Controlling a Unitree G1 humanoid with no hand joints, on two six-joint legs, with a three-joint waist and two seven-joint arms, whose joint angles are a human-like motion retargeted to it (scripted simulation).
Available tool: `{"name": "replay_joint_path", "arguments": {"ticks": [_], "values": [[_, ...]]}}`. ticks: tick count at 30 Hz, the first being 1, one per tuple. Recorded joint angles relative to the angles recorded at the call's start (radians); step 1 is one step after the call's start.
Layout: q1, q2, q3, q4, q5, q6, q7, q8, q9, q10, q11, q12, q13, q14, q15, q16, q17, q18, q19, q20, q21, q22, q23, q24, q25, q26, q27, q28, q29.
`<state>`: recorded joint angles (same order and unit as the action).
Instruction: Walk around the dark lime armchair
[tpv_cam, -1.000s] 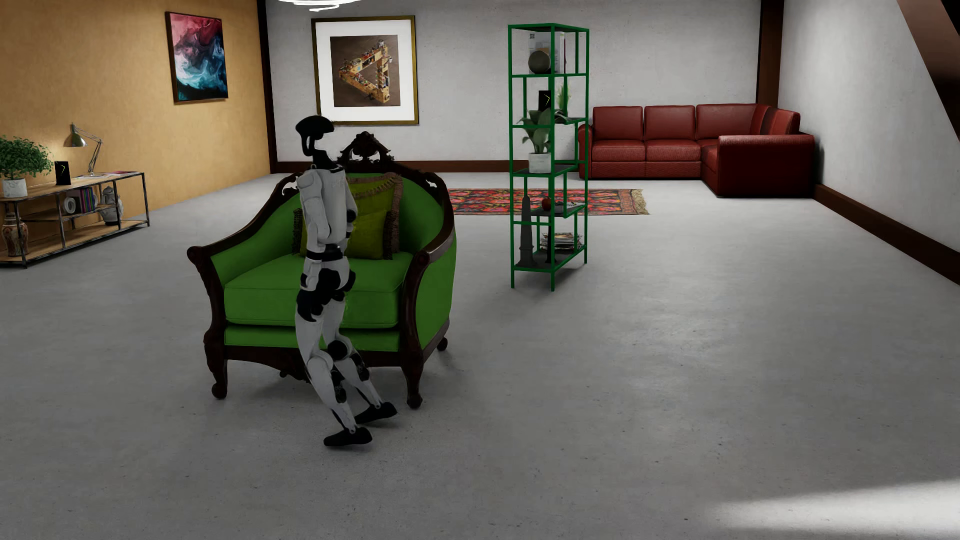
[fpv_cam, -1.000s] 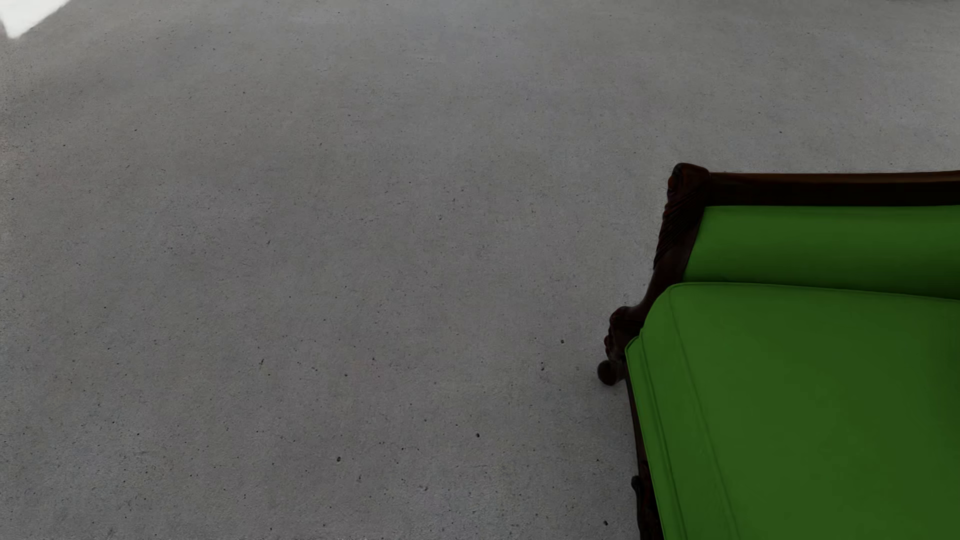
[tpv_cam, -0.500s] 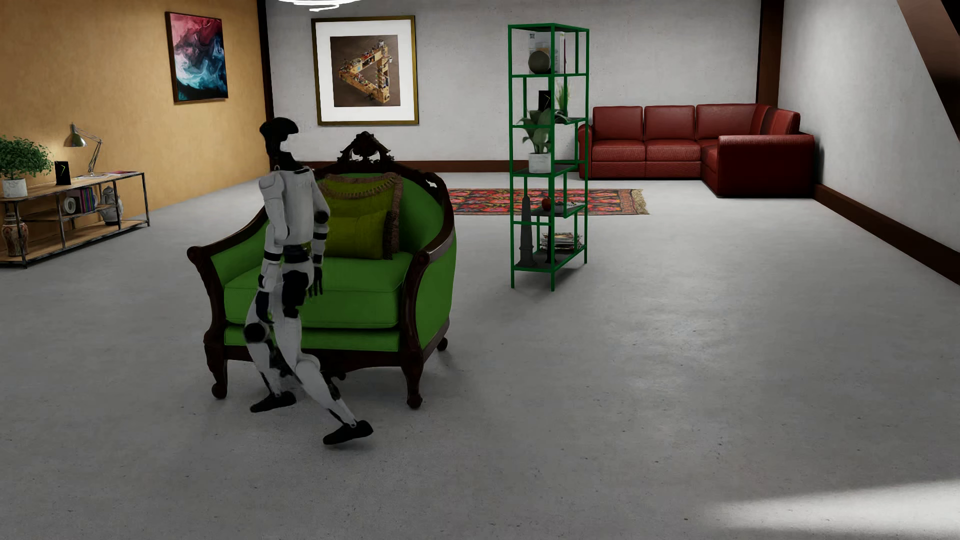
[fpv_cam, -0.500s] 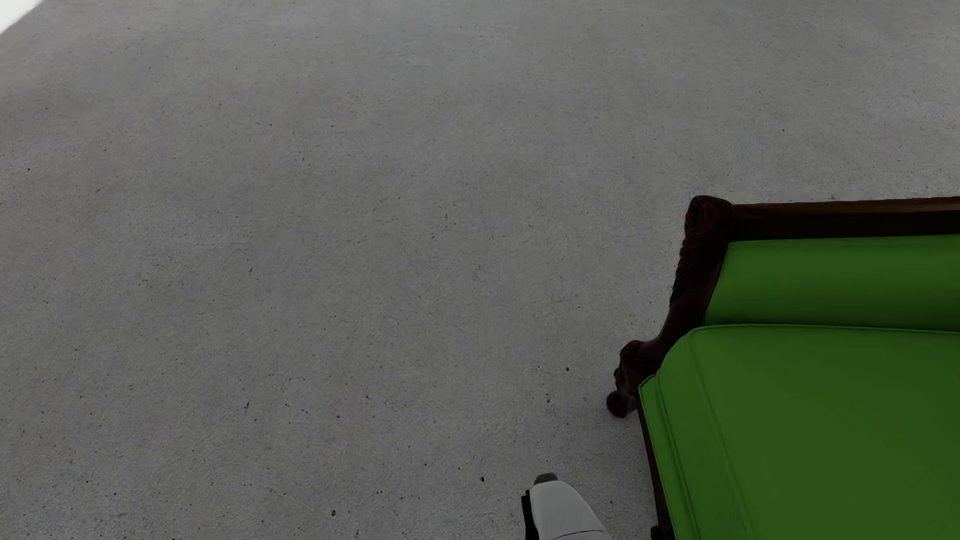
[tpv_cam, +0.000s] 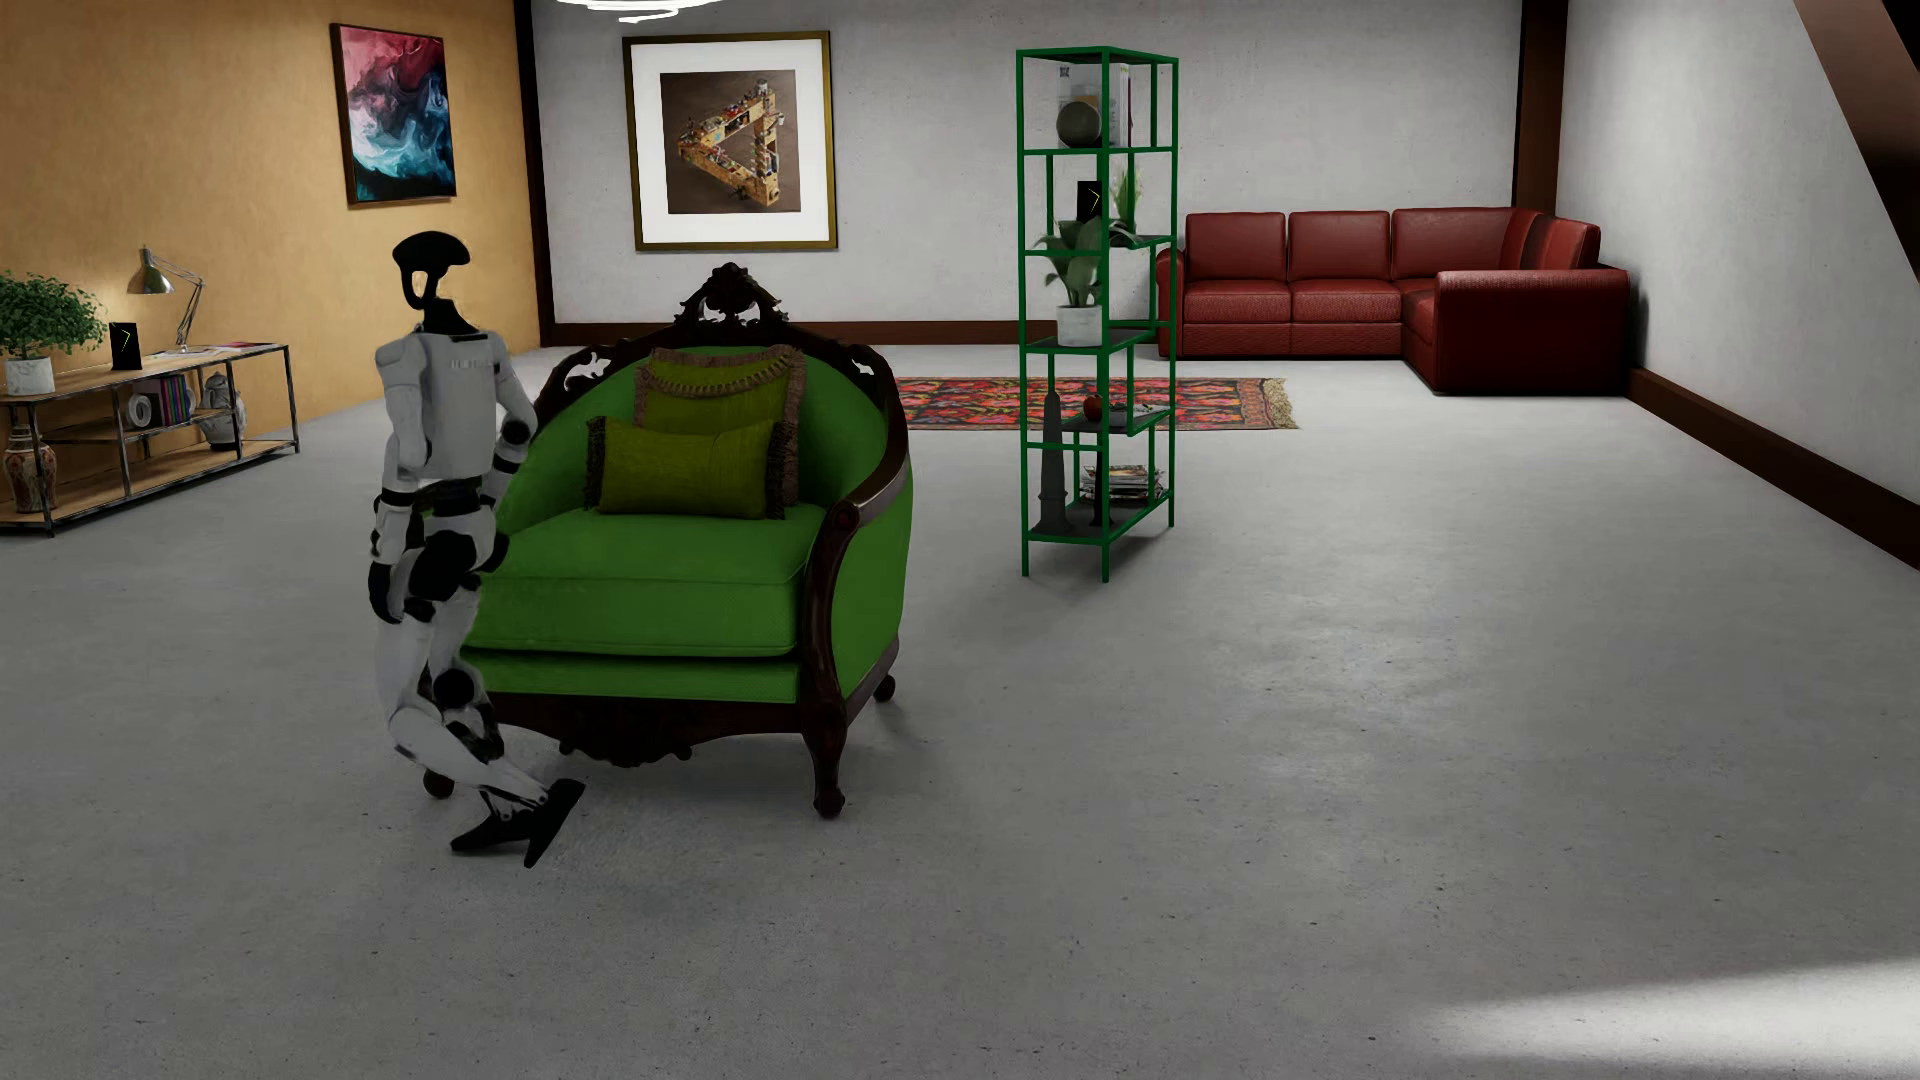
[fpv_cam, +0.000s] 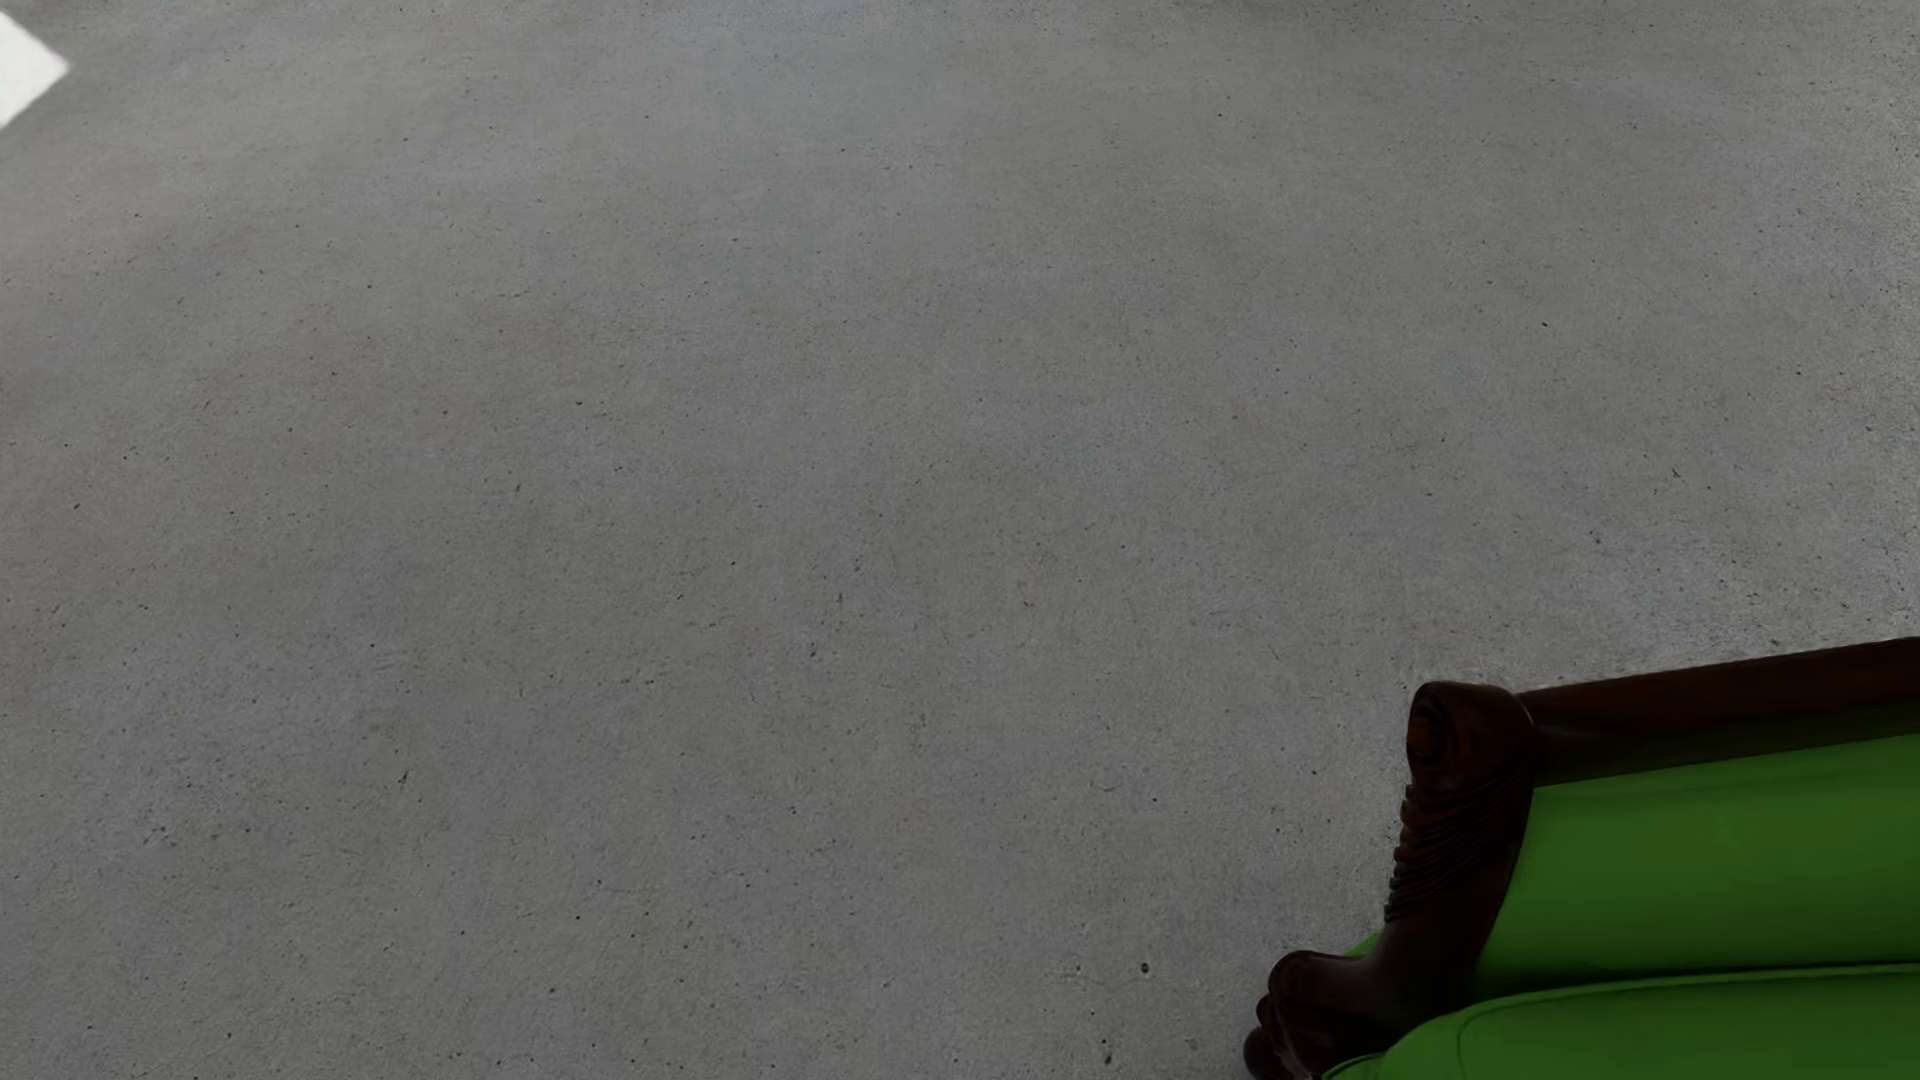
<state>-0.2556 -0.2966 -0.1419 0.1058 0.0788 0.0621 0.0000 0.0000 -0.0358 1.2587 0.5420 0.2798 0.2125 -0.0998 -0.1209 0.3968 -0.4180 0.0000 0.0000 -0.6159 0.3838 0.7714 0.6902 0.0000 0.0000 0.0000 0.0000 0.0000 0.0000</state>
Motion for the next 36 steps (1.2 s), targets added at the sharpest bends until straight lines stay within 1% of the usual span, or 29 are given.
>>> {"name": "replay_joint_path", "arguments": {"ticks": [1, 2, 4, 5, 6, 7, 9, 11, 12, 13, 14, 15, 16, 17, 18, 19, 20, 22, 23, 24, 25, 26, 27, 28, 29, 31, 34, 36], "values": [[-0.051, 0.033, 0.036, 0.006, 0.009, -0.017, 0.0, 0.0, -0.002, 0.01, 0.0, -0.009, -0.013, 0.049, -0.007, 0.014, 0.003, 0.0, 0.0, 0.041, -0.018, 0.006, -0.054, 0.0, 0.0, 0.0, 0.0, 0.0, 0.0], [-0.101, 0.063, 0.064, 0.006, 0.016, -0.033, 0.0, 0.0, 0.0, -0.019, 0.001, -0.015, -0.03, 0.12, -0.016, 0.024, 0.007, 0.0, 0.0, 0.095, -0.031, 0.015, -0.097, 0.0, 0.0, 0.0, 0.0, 0.0, 0.0], [-0.184, 0.131, 0.088, -0.009, 0.022, -0.058, 0.0, 0.0, 0.012, -0.17, -0.003, -0.027, -0.059, 0.257, -0.042, 0.047, 0.011, 0.0, 0.0, 0.178, -0.039, 0.027, -0.164, 0.0, 0.0, 0.0, 0.0, 0.0, 0.0], [-0.214, 0.166, 0.093, -0.02, 0.021, -0.066, 0.0, 0.0, 0.018, -0.27, -0.007, -0.034, -0.065, 0.279, -0.056, 0.058, 0.011, 0.0, 0.0, 0.193, -0.036, 0.03, -0.19, 0.0, 0.0, 0.0, 0.0, 0.0, 0.0], [-0.234, 0.201, 0.101, -0.029, 0.017, -0.071, 0.0, 0.0, 0.022, -0.372, -0.011, -0.041, -0.065, 0.262, -0.07, 0.067, 0.008, 0.0, 0.0, 0.191, -0.03, 0.032, -0.209, 0.0, 0.0, 0.0, 0.0, 0.0, 0.0], [-0.244, 0.234, 0.112, -0.036, 0.01, -0.074, 0.0, 0.0, 0.024, -0.474, -0.016, -0.045, -0.06, 0.213, -0.084, 0.073, 0.003, 0.0, 0.0, 0.179, -0.019, 0.032, -0.215, 0.0, 0.0, 0.0, 0.0, 0.0, 0.0], [-0.23, 0.291, 0.141, -0.047, -0.011, -0.08, 0.0, 0.0, 0.025, -0.664, -0.021, -0.04, -0.043, 0.064, -0.11, 0.073, -0.001, 0.0, 0.0, 0.159, 0.009, 0.031, -0.165, 0.0, 0.0, 0.0, 0.0, 0.0, 0.0], [-0.199, 0.33, 0.174, -0.052, -0.033, -0.088, 0.0, 0.0, 0.019, -0.776, -0.013, -0.017, -0.024, -0.057, -0.133, 0.058, 0.007, 0.0, 0.0, 0.158, 0.038, 0.031, -0.031, 0.0, 0.0, 0.0, 0.0, 0.0, 0.0], [-0.184, 0.345, 0.187, -0.057, -0.046, -0.09, 0.0, 0.0, 0.015, -0.792, -0.005, -0.001, -0.012, -0.083, -0.14, 0.045, 0.013, 0.0, 0.0, 0.158, 0.047, 0.034, 0.052, 0.0, 0.0, 0.0, 0.0, 0.0, 0.0], [-0.173, 0.356, 0.193, -0.065, -0.058, -0.089, 0.0, 0.0, 0.007, -0.781, 0.004, 0.015, 0.004, -0.078, -0.139, 0.03, 0.016, 0.0, 0.0, 0.151, 0.053, 0.042, 0.137, 0.0, 0.0, 0.0, 0.0, 0.0, 0.0], [-0.173, 0.362, 0.191, -0.077, -0.069, -0.087, 0.0, 0.0, -0.003, -0.746, 0.014, 0.029, 0.022, -0.045, -0.12, 0.014, 0.017, 0.0, 0.0, 0.137, 0.055, 0.058, 0.218, 0.0, 0.0, 0.0, 0.0, 0.0, 0.0], [-0.182, 0.361, 0.177, -0.09, -0.08, -0.087, 0.0, 0.0, -0.012, -0.702, 0.031, 0.04, 0.042, -0.006, -0.076, -0.004, 0.019, 0.0, 0.0, 0.115, 0.051, 0.082, 0.291, 0.0, 0.0, 0.0, 0.0, 0.0, 0.0], [-0.185, 0.349, 0.153, -0.102, -0.092, -0.091, 0.0, 0.0, -0.02, -0.67, 0.064, 0.045, 0.066, 0.015, 0.003, -0.021, 0.02, 0.0, 0.0, 0.083, 0.04, 0.112, 0.348, 0.0, 0.0, 0.0, 0.0, 0.0, 0.0], [-0.172, 0.315, 0.129, -0.111, -0.103, -0.096, 0.0, 0.0, -0.027, -0.662, 0.124, 0.048, 0.09, 0.014, 0.118, -0.034, 0.02, 0.0, 0.0, 0.045, 0.03, 0.137, 0.387, 0.0, 0.0, 0.0, 0.0, 0.0, 0.0], [-0.143, 0.249, 0.113, -0.119, -0.117, -0.103, 0.0, 0.0, -0.033, -0.678, 0.227, 0.051, 0.11, 0.002, 0.239, -0.041, 0.017, 0.0, 0.0, 0.012, 0.03, 0.149, 0.405, 0.0, 0.0, 0.0, 0.0, 0.0, 0.0], [-0.106, 0.158, 0.101, -0.125, -0.133, -0.112, 0.0, 0.0, -0.037, -0.705, 0.376, 0.058, 0.124, -0.011, 0.299, -0.042, 0.013, 0.0, 0.0, -0.006, 0.038, 0.142, 0.404, 0.0, 0.0, 0.0, 0.0, 0.0, 0.0], [-0.069, 0.06, 0.084, -0.129, -0.146, -0.121, 0.0, 0.0, -0.035, -0.73, 0.552, 0.069, 0.13, -0.024, 0.259, -0.034, 0.008, 0.0, 0.0, -0.01, 0.047, 0.118, 0.386, 0.0, 0.0, 0.0, 0.0, 0.0, 0.0], [-0.002, -0.099, 0.031, -0.13, -0.16, -0.125, 0.0, 0.0, -0.016, -0.753, 0.886, 0.078, 0.125, -0.048, 0.018, -0.005, 0.003, 0.0, 0.0, -0.008, 0.05, 0.075, 0.324, 0.0, 0.0, 0.0, 0.0, 0.0, 0.0], [0.032, -0.16, -0.001, -0.124, -0.163, -0.118, 0.0, 0.0, -0.005, -0.763, 1.044, 0.071, 0.117, -0.062, -0.064, 0.012, 0.007, 0.0, 0.0, -0.011, 0.042, 0.077, 0.294, 0.0, 0.0, 0.0, 0.0, 0.0, 0.0], [0.066, -0.213, -0.029, -0.114, -0.161, -0.108, 0.0, 0.0, 0.003, -0.772, 0.952, 0.057, 0.109, -0.081, -0.097, 0.027, 0.013, 0.0, 0.0, -0.016, 0.027, 0.094, 0.266, 0.0, 0.0, 0.0, 0.0, 0.0, 0.0], [0.099, -0.257, -0.052, -0.105, -0.158, -0.097, 0.0, 0.0, 0.008, -0.779, 0.899, 0.041, 0.102, -0.101, -0.107, 0.041, 0.02, 0.0, 0.0, -0.017, 0.011, 0.12, 0.241, 0.0, 0.0, 0.0, 0.0, 0.0, 0.0], [0.128, -0.294, -0.07, -0.1, -0.157, -0.087, 0.0, 0.0, 0.012, -0.781, 0.887, 0.026, 0.095, -0.12, -0.113, 0.055, 0.027, 0.0, 0.0, -0.011, -0.002, 0.145, 0.215, 0.0, 0.0, 0.0, 0.0, 0.0, 0.0], [0.15, -0.326, -0.083, -0.096, -0.158, -0.076, 0.0, 0.0, 0.014, -0.78, 0.913, 0.014, 0.089, -0.135, -0.117, 0.07, 0.033, 0.0, 0.0, 0.004, -0.009, 0.163, 0.19, 0.0, 0.0, 0.0, 0.0, 0.0, 0.0], [0.169, -0.351, -0.093, -0.093, -0.161, -0.064, 0.0, 0.0, 0.015, -0.779, 1.001, 0.006, 0.083, -0.15, -0.115, 0.085, 0.038, 0.0, 0.0, 0.026, -0.013, 0.173, 0.168, 0.0, 0.0, 0.0, 0.0, 0.0, 0.0], [0.19, -0.367, -0.097, -0.091, -0.165, -0.054, 0.0, 0.0, 0.016, -0.778, 0.989, -0.002, 0.078, -0.168, -0.105, 0.099, 0.041, 0.0, 0.0, 0.048, -0.012, 0.176, 0.152, 0.0, 0.0, 0.0, 0.0, 0.0, 0.0], [0.244, -0.363, -0.101, -0.092, -0.172, -0.035, 0.0, 0.0, 0.023, -0.782, 0.719, -0.02, 0.067, -0.214, -0.057, 0.122, 0.042, 0.0, 0.0, 0.085, -0.006, 0.173, 0.144, 0.0, 0.0, 0.0, 0.0, 0.0, 0.0], [0.308, -0.319, -0.094, -0.115, -0.18, -0.02, 0.0, 0.0, 0.018, -0.781, 0.253, -0.058, 0.055, -0.295, 0.048, 0.136, 0.033, 0.0, 0.0, 0.124, 0.004, 0.169, 0.166, 0.0, 0.0, 0.0, 0.0, 0.0, 0.0], [0.332, -0.281, -0.098, -0.127, -0.184, -0.013, 0.0, 0.0, 0.005, -0.777, 0.014, -0.079, 0.048, -0.326, 0.063, 0.131, 0.023, 0.0, 0.0, 0.142, 0.013, 0.156, 0.205, 0.0, 0.0, 0.0, 0.0, 0.0, 0.0]]}}
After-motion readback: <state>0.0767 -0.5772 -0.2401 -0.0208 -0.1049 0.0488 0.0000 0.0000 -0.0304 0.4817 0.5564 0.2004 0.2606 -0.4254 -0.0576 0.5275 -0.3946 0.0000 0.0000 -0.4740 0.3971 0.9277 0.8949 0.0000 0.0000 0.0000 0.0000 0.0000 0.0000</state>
